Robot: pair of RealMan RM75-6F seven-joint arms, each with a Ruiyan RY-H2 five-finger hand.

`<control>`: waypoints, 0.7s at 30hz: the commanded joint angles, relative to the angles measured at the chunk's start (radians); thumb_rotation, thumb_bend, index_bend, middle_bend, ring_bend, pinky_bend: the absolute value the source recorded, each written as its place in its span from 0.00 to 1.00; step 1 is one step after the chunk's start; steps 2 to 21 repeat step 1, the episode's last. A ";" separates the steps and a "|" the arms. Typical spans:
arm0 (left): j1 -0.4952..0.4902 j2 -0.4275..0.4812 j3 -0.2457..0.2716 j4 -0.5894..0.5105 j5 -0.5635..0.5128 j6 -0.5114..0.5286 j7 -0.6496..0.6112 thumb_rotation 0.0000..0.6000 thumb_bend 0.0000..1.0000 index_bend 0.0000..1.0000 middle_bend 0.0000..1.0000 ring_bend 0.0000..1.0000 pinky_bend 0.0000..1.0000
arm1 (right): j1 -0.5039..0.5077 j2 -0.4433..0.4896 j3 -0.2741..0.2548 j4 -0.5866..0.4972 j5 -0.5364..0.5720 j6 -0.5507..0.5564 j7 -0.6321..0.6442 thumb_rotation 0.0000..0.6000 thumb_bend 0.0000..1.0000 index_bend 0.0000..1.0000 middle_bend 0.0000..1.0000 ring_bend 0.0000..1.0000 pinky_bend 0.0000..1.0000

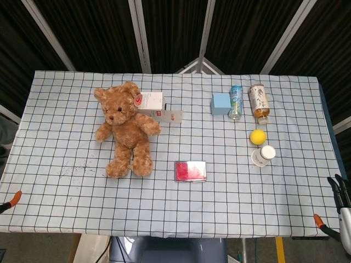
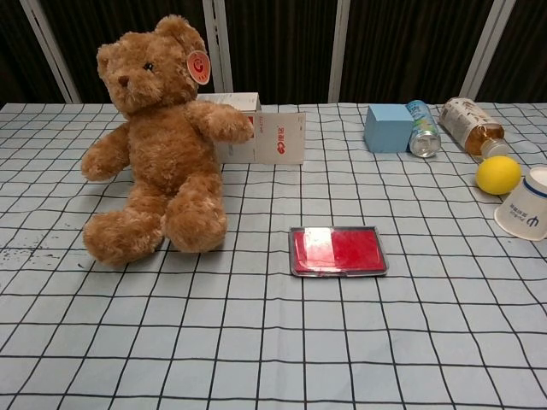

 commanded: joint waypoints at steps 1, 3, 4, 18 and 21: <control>0.012 0.024 0.003 -0.021 -0.011 -0.021 -0.011 1.00 0.32 0.15 0.04 0.00 0.00 | -0.002 0.003 0.003 -0.002 0.001 0.005 0.007 1.00 0.22 0.05 0.06 0.07 0.00; 0.012 0.024 0.003 -0.021 -0.011 -0.021 -0.011 1.00 0.32 0.15 0.04 0.00 0.00 | -0.002 0.003 0.003 -0.002 0.001 0.005 0.007 1.00 0.22 0.05 0.06 0.07 0.00; 0.012 0.024 0.003 -0.021 -0.011 -0.021 -0.011 1.00 0.32 0.15 0.04 0.00 0.00 | -0.002 0.003 0.003 -0.002 0.001 0.005 0.007 1.00 0.22 0.05 0.06 0.07 0.00; 0.012 0.024 0.003 -0.021 -0.011 -0.021 -0.011 1.00 0.32 0.15 0.04 0.00 0.00 | -0.002 0.003 0.003 -0.002 0.001 0.005 0.007 1.00 0.22 0.05 0.06 0.07 0.00; 0.012 0.024 0.003 -0.021 -0.011 -0.021 -0.011 1.00 0.32 0.15 0.04 0.00 0.00 | -0.002 0.003 0.003 -0.002 0.001 0.005 0.007 1.00 0.22 0.05 0.06 0.07 0.00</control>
